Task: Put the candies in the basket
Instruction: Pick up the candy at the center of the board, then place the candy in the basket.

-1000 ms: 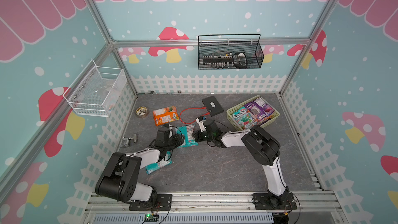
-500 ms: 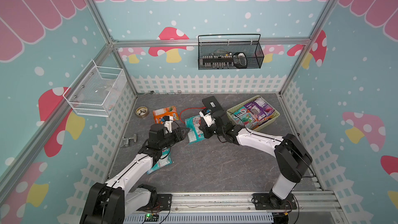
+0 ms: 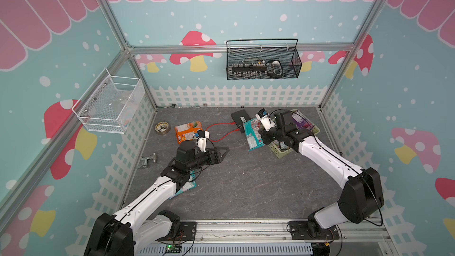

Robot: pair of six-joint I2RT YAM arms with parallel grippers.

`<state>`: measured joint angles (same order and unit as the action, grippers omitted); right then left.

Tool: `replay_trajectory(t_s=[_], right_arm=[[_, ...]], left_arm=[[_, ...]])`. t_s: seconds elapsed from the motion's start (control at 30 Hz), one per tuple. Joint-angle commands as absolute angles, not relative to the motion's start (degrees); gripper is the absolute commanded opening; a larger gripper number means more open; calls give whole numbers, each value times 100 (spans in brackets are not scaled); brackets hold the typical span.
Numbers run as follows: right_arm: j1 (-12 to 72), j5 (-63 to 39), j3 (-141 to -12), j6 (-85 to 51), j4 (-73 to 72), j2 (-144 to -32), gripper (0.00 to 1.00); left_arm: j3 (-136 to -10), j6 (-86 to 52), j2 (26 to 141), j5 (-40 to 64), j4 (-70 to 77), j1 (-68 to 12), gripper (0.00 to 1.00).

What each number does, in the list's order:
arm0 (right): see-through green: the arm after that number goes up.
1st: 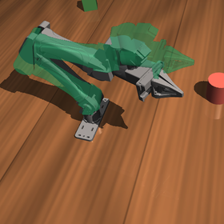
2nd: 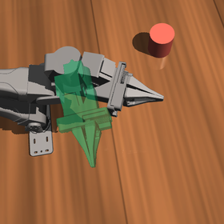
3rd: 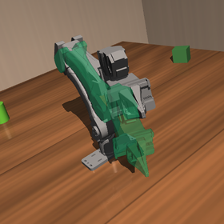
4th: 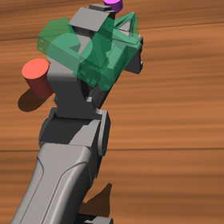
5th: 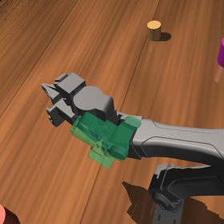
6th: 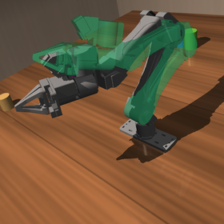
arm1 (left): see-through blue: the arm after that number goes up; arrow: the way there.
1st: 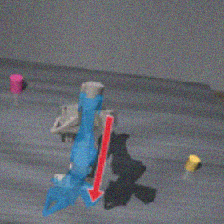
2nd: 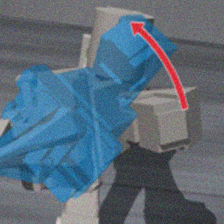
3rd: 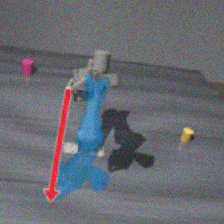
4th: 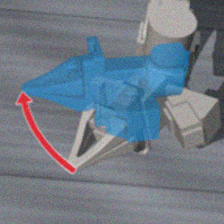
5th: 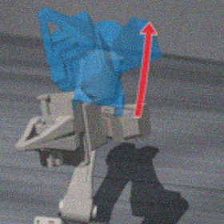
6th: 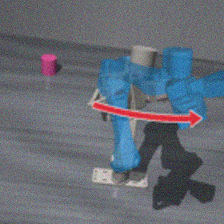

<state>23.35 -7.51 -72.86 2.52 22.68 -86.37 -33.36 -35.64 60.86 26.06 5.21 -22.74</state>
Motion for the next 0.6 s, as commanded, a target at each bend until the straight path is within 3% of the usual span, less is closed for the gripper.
replay_trajectory(t_s=[0.0,0.2,0.57], right_arm=[[2016,-498,-7573,967,2705,-8395,0],[1261,-628,-7884,1503,3030,-8617,0],[299,-2098,-8163,2326,3550,-9653,0]], left_arm=[[-3483,-3428,6043,2375,349,-2294,99],[-3463,-3393,5977,2220,222,-2298,99],[-3476,-3415,6089,2084,173,-2296,99]])
